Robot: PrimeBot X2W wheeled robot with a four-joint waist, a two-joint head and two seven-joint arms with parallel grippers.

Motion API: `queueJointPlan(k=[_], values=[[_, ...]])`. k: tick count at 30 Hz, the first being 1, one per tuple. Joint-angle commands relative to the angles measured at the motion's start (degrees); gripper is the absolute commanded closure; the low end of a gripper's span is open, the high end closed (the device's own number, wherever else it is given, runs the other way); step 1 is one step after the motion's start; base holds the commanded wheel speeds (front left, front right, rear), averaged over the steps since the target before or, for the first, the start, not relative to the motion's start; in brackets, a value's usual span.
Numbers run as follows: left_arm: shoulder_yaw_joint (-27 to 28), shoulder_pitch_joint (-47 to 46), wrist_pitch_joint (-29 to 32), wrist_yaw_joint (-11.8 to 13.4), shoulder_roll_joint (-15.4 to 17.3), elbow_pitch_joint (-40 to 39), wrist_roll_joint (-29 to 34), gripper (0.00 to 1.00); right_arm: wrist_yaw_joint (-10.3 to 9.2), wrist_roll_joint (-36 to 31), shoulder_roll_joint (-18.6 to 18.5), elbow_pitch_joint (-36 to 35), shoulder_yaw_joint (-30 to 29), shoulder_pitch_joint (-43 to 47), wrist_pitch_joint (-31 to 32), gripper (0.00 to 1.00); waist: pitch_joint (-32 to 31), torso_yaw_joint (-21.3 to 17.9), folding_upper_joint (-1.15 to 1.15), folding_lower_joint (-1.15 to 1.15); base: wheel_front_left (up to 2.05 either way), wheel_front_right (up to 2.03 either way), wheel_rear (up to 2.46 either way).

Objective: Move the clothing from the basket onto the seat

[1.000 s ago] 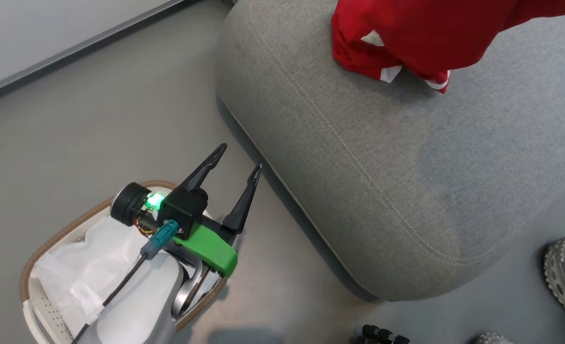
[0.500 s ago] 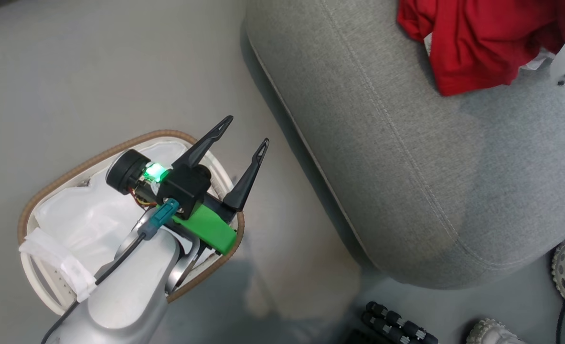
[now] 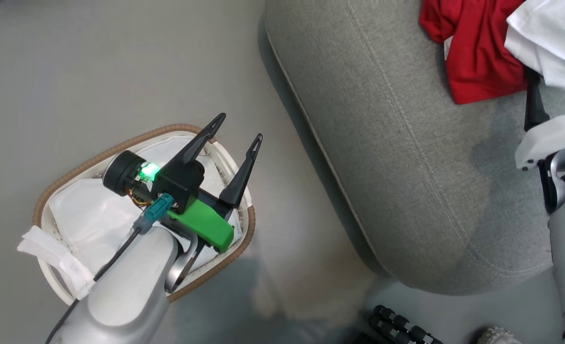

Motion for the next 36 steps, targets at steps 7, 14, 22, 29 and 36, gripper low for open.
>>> queueJointPlan(k=[7, 14, 22, 29, 36], values=[[2.2, 4.1, 0.0, -0.2, -2.2, 1.2, -0.3, 0.00, -0.08, 0.3, 0.1, -4.5, 1.0, 9.2, -0.2, 0.00, -6.6, -0.4, 0.00, -0.01, 0.00, 0.00, 0.00], [6.8, 8.3, 0.0, -0.2, -4.9, 1.5, 0.9, 0.00, -0.08, 2.5, 1.9, -9.8, 5.3, 16.4, -0.2, 0.00, -12.0, 2.0, 0.00, -0.01, 0.00, 0.00, 0.00], [13.2, 12.5, 0.0, 1.3, -7.5, 2.7, 4.0, 0.00, -0.08, 8.4, 3.7, -17.2, 11.7, 19.4, -0.2, 0.00, -16.4, 7.7, 0.00, -0.01, 0.00, 0.00, 0.00], [21.4, 15.7, 0.0, 3.0, -9.0, 3.4, 5.7, 0.00, -0.08, 9.8, 6.5, -19.9, 15.6, 19.9, -0.2, 0.00, -18.9, 13.7, 0.00, -0.01, 0.00, 0.00, 0.00], [29.5, 18.9, 0.0, 3.6, -10.1, 4.4, 7.3, 0.00, -0.08, 10.0, 7.7, -19.1, 16.3, 20.6, -0.2, 0.00, -20.7, 18.8, 0.00, -0.01, 0.00, 0.00, 0.00]])
